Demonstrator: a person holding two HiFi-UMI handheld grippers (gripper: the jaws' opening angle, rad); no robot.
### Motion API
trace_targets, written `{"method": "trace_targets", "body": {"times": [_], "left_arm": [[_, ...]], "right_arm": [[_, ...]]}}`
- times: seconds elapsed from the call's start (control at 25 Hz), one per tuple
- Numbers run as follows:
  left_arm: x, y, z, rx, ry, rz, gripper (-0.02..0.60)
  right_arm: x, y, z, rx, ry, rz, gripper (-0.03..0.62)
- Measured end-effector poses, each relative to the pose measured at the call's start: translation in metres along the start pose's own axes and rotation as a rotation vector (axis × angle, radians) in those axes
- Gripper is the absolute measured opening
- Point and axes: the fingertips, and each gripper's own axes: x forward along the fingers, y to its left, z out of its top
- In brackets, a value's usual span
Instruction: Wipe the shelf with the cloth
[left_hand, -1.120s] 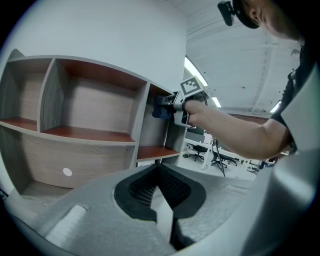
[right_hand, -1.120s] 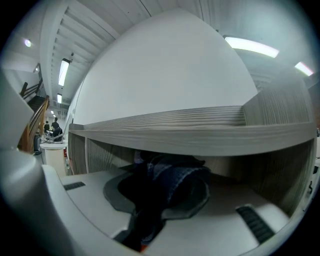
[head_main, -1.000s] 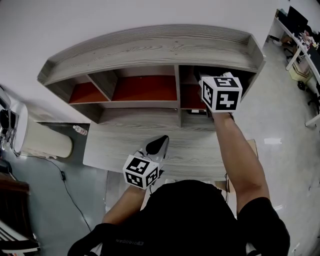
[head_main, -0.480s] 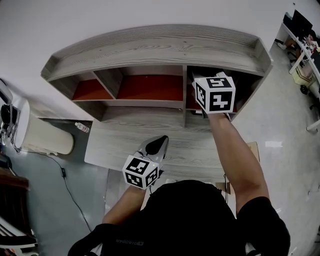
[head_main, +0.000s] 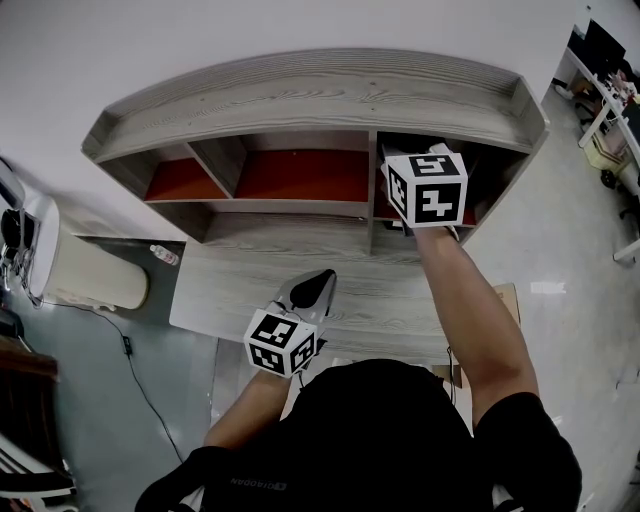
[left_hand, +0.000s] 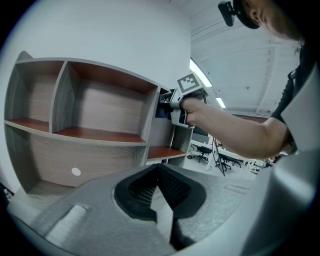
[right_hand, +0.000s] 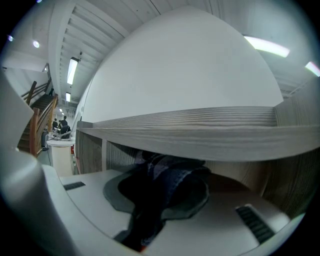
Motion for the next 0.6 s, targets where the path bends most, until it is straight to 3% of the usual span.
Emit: {"method": "trace_targets", "body": {"times": [0.36, 0.6], "left_arm": [[0.003, -0.003, 0.001, 0.002, 0.003, -0.019, 0.008], [0.007, -0.004, -0.002, 0.018, 0.015, -0.055, 0.008]], "right_arm": [[-0.001, 0.0, 0.001, 0.0, -0.001, 0.0, 0.095], [-0.018, 0.0, 0.0, 0.044, -0.059, 0.022, 0.095]]}}
